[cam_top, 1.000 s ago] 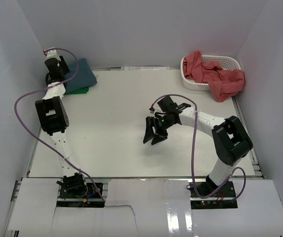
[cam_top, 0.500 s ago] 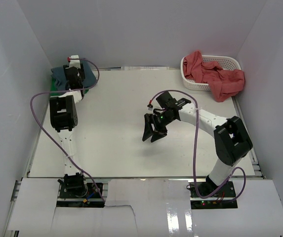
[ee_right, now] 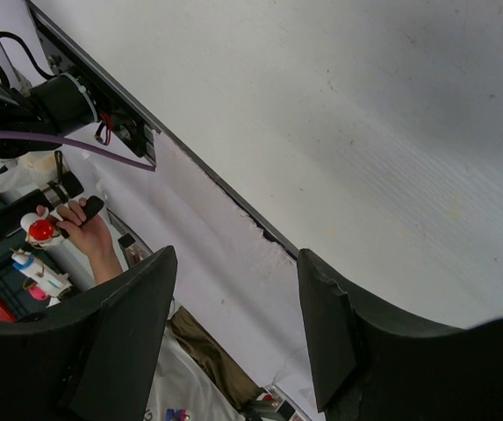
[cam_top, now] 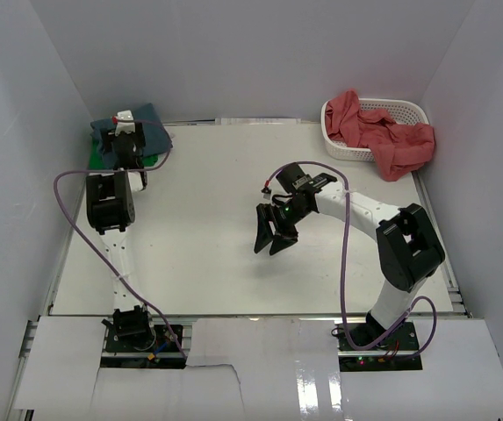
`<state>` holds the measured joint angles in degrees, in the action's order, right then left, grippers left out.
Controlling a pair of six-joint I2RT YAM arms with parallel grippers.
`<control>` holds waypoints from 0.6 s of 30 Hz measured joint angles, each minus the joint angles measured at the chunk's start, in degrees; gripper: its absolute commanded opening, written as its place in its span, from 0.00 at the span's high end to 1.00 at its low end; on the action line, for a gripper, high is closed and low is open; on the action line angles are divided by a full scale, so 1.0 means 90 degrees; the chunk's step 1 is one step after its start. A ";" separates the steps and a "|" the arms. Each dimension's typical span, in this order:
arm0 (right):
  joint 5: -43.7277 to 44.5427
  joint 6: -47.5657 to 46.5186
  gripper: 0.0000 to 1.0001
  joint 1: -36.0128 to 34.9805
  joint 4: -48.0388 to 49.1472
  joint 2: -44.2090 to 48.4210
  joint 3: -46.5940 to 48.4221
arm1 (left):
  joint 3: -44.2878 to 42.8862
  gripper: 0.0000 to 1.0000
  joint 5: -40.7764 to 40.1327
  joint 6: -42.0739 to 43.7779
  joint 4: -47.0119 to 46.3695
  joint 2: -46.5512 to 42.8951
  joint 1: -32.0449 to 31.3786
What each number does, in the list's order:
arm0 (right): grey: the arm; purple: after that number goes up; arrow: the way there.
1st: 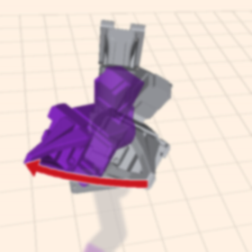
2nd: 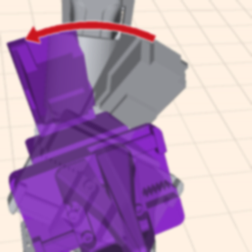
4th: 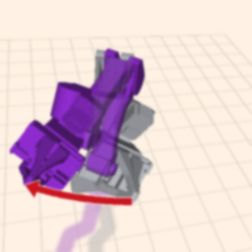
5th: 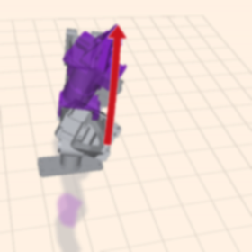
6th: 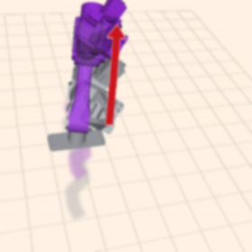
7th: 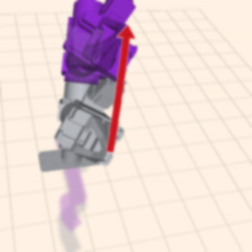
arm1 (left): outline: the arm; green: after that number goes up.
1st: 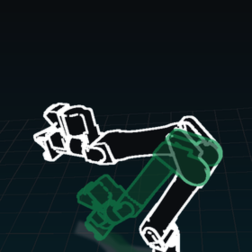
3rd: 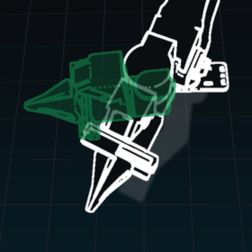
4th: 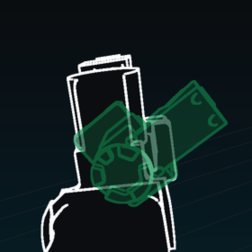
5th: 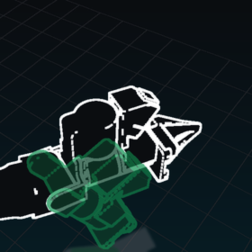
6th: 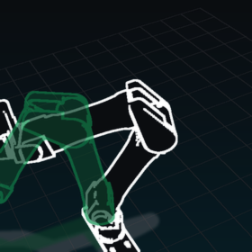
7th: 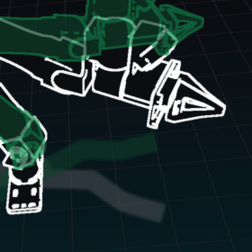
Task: Fold and stack the t-shirts
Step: Smooth out wrinkles on the folded tshirt
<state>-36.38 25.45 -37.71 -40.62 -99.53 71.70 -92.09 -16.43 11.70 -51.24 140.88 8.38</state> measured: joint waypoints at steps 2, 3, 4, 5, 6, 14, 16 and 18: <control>-0.0002 -0.0019 0.36 -0.0005 -0.0010 -0.0010 0.0024 | -0.0002 0.05 0.0073 -0.0095 -0.0240 0.0153 0.0029; -0.0002 -0.0024 0.36 -0.0010 -0.0012 -0.0010 0.0034 | -0.0002 0.04 0.0095 -0.0194 -0.0311 0.0250 0.0053; -0.0007 -0.0024 0.36 -0.0015 -0.0012 -0.0010 0.0036 | -0.0002 0.03 0.0131 -0.0301 -0.0359 0.0352 0.0087; -0.0007 -0.0024 0.36 -0.0019 -0.0015 -0.0015 0.0041 | -0.0002 0.03 0.0180 -0.0393 -0.0437 0.0449 0.0126; -0.0007 -0.0024 0.36 -0.0022 -0.0022 -0.0019 0.0051 | -0.0005 0.03 0.0221 -0.0474 -0.0515 0.0537 0.0165; -0.0029 -0.0022 0.36 -0.0022 -0.0032 -0.0036 0.0061 | -0.0100 0.02 0.0214 -0.0648 -0.0818 0.0712 0.0355; -0.0032 -0.0022 0.36 -0.0022 -0.0034 -0.0036 0.0061 | -0.0124 0.02 0.0187 -0.0714 -0.0806 0.0716 0.0418; -0.0034 -0.0022 0.36 -0.0022 -0.0034 -0.0039 0.0061 | -0.0126 0.02 0.0172 -0.0811 -0.0806 0.0716 0.0491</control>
<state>-36.69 25.26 -37.91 -40.93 -99.88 72.25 -93.23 -14.87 4.40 -58.50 147.33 12.80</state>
